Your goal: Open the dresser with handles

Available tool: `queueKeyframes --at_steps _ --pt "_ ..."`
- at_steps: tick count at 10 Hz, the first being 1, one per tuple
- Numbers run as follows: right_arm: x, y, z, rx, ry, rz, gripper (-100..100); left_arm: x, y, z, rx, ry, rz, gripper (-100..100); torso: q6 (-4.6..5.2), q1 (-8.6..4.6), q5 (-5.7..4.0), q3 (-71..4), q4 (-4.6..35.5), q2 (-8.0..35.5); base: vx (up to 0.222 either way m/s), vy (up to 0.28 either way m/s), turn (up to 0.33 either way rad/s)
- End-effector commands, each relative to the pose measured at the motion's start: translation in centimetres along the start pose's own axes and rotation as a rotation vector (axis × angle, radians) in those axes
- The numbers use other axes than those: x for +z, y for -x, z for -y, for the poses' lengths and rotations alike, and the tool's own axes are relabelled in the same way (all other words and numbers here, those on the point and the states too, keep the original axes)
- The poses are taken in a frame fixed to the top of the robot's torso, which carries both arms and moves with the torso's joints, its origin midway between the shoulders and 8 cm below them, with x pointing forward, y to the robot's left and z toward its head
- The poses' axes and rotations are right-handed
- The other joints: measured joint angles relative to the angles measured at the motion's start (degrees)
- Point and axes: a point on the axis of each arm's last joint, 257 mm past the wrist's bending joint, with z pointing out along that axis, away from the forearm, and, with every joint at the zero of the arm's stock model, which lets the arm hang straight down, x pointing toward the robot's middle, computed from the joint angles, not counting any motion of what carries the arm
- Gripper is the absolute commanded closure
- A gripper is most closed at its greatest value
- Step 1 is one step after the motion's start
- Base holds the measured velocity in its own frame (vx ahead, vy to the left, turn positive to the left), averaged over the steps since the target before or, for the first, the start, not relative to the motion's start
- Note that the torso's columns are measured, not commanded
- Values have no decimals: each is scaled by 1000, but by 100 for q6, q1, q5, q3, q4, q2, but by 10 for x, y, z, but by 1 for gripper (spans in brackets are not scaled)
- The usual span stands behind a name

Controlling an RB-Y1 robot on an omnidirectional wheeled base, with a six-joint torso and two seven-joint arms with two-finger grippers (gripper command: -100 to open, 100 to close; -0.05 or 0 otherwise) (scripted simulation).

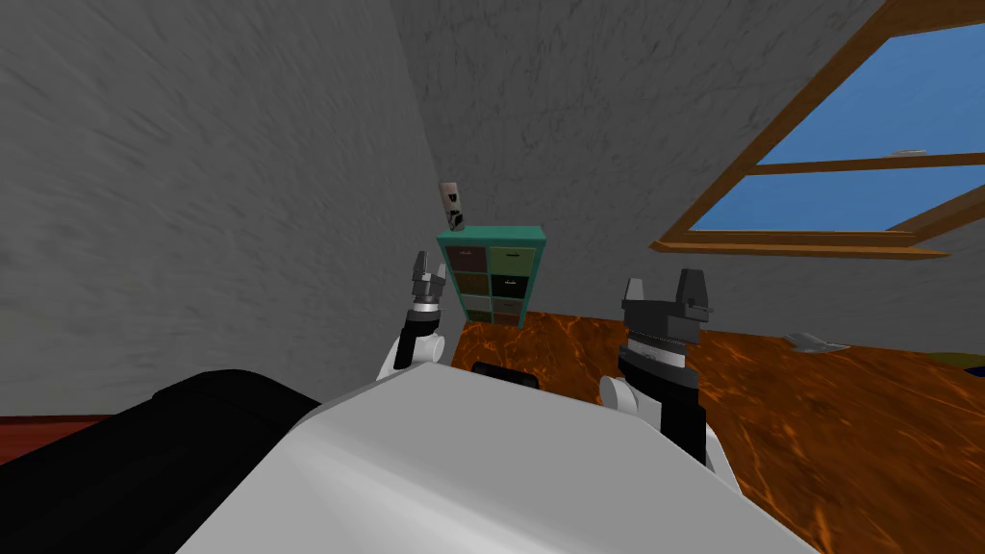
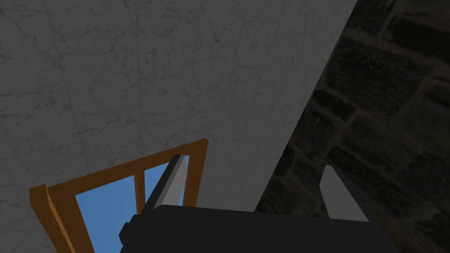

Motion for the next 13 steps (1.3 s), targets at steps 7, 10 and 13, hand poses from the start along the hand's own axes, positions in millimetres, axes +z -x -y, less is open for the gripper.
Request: queueKeyframes --at_steps 7,10,13 --pt "0 0 0 0 0 0 0 0 0 0 0 0 0 0 0 0 0 -5381 2691 2693 0 0 0" --pt "0 0 0 0 0 0 0 -2 -3 -7 15 12 -29 -100 0 0 0 -7919 3960 3962 11 -6 -4" --pt "0 0 0 0 0 0 0 -8 -6 -32 35 49 -67 -100 0 -12 -3 -8461 4217 4205 77 -52 -14"
